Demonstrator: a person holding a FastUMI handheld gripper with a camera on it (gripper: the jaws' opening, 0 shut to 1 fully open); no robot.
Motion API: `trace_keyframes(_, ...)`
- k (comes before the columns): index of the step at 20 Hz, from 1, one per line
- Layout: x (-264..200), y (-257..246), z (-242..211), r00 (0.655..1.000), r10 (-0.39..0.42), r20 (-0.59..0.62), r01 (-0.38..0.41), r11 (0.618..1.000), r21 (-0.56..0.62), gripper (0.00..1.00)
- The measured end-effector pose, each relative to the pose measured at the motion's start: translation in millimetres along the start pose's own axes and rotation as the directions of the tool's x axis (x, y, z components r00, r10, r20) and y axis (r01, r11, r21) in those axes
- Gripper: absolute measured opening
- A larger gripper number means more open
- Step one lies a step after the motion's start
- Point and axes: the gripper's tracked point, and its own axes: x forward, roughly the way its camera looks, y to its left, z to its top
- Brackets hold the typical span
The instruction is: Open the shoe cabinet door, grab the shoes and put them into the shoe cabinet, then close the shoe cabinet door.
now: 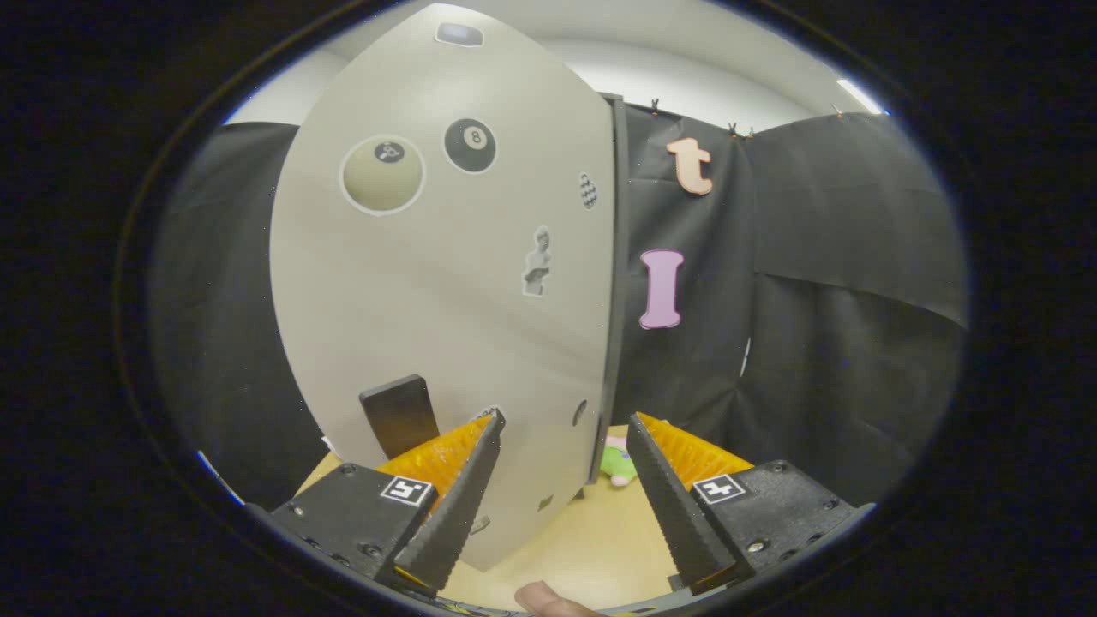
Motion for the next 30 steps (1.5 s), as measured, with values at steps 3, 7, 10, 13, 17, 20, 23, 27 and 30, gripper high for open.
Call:
trace_keyframes(3, 14.3, 35.1, 4.3, 1.0, 0.019, -0.007, -0.019, 1.0, -0.023, 0.96)
trace_keyframes(7, 41.4, 74.5, -5.7, 0.997, 0.05, -0.052, -0.051, 0.999, -0.009, 0.96)
trace_keyframes(10, 55.0, 78.7, -5.0, 0.999, 0.011, -0.05, -0.012, 1.0, -0.026, 0.96)
trace_keyframes(13, 69.6, 92.0, -6.5, 0.998, 0.015, -0.063, -0.015, 1.0, -0.006, 0.96)
trace_keyframes(17, 82.3, 94.3, -11.2, 0.997, 0.038, -0.063, -0.037, 0.999, 0.014, 0.96)
trace_keyframes(20, 84.9, 96.2, -11.7, 0.996, 0.063, -0.061, -0.063, 0.998, 0.009, 0.96)
trace_keyframes(23, 80.3, 97.0, -15.2, 0.991, 0.101, -0.083, -0.098, 0.995, 0.031, 0.96)
trace_keyframes(27, 56.6, 82.7, -8.3, 0.994, 0.096, -0.06, -0.093, 0.995, 0.047, 0.96)
trace_keyframes(30, 26.1, 66.3, -3.3, 0.995, 0.097, -0.04, -0.094, 0.994, 0.058, 0.96)
